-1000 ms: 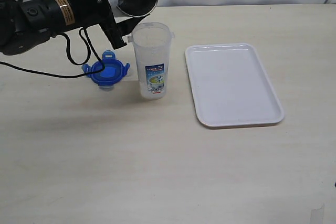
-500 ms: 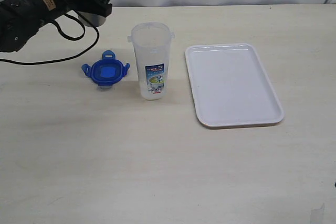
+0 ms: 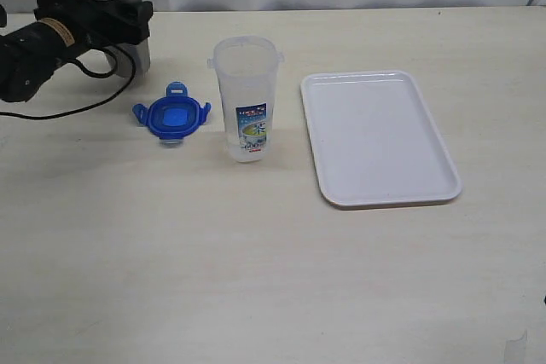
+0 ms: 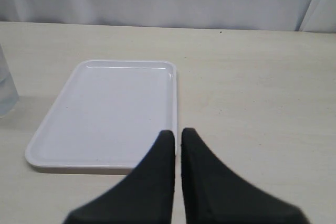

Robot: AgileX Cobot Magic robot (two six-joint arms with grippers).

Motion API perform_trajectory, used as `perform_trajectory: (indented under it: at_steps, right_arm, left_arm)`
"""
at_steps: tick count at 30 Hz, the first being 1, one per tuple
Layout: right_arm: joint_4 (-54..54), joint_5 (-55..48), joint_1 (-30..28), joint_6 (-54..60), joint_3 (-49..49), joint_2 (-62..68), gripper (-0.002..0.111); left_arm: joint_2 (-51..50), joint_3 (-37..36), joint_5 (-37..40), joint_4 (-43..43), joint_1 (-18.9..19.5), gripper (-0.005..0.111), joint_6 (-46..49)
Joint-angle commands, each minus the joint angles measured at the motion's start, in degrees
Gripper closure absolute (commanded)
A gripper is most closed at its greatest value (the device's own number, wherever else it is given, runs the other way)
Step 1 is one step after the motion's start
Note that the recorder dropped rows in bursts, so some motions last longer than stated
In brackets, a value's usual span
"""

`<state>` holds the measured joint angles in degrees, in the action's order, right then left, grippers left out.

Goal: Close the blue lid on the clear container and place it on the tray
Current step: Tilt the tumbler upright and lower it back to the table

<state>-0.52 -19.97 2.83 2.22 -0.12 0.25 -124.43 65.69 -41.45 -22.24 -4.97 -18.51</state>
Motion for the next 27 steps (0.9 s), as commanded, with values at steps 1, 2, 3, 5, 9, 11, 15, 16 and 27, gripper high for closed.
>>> perform_trajectory:
  at_steps: [1, 2, 3, 5, 9, 11, 15, 16, 27]
  right_arm:
    - [-0.2, 0.2, -0.3, 0.0, 0.1, -0.3, 0.104]
    - [-0.2, 0.2, -0.3, 0.0, 0.1, -0.3, 0.104]
    - [-0.2, 0.2, -0.3, 0.0, 0.1, -0.3, 0.104]
    - [-0.2, 0.2, -0.3, 0.0, 0.1, -0.3, 0.104]
    - [-0.2, 0.2, -0.3, 0.0, 0.1, -0.3, 0.104]
    - [-0.2, 0.2, -0.3, 0.0, 0.1, -0.3, 0.104]
    - [-0.2, 0.2, -0.3, 0.0, 0.1, -0.3, 0.104]
    - [-0.2, 0.2, -0.3, 0.0, 0.1, -0.3, 0.104]
    - [-0.2, 0.2, -0.3, 0.0, 0.1, -0.3, 0.104]
  left_arm:
    - [-2.7, 2.7, -3.4, 0.4, -0.1, 0.107, 2.8]
    - [-3.1, 2.9, -3.8, 0.5, -0.1, 0.107, 3.7]
    - [-3.5, 3.1, -3.8, 0.5, -0.1, 0.107, 4.4]
    - [-4.0, 3.6, -4.5, 1.9, -0.1, 0.107, 5.3]
    - [-4.2, 4.6, -4.6, 5.9, -0.1, 0.107, 5.4]
    - [-4.2, 5.5, -4.6, 6.6, -0.1, 0.107, 5.4]
    - [-4.8, 7.5, -4.8, 6.9, -0.1, 0.107, 5.4]
    - [-5.7, 8.9, -4.6, 6.9, -0.1, 0.107, 5.4]
    - [-10.1, 13.4, -1.8, 6.9, 0.3, 0.107, 6.4]
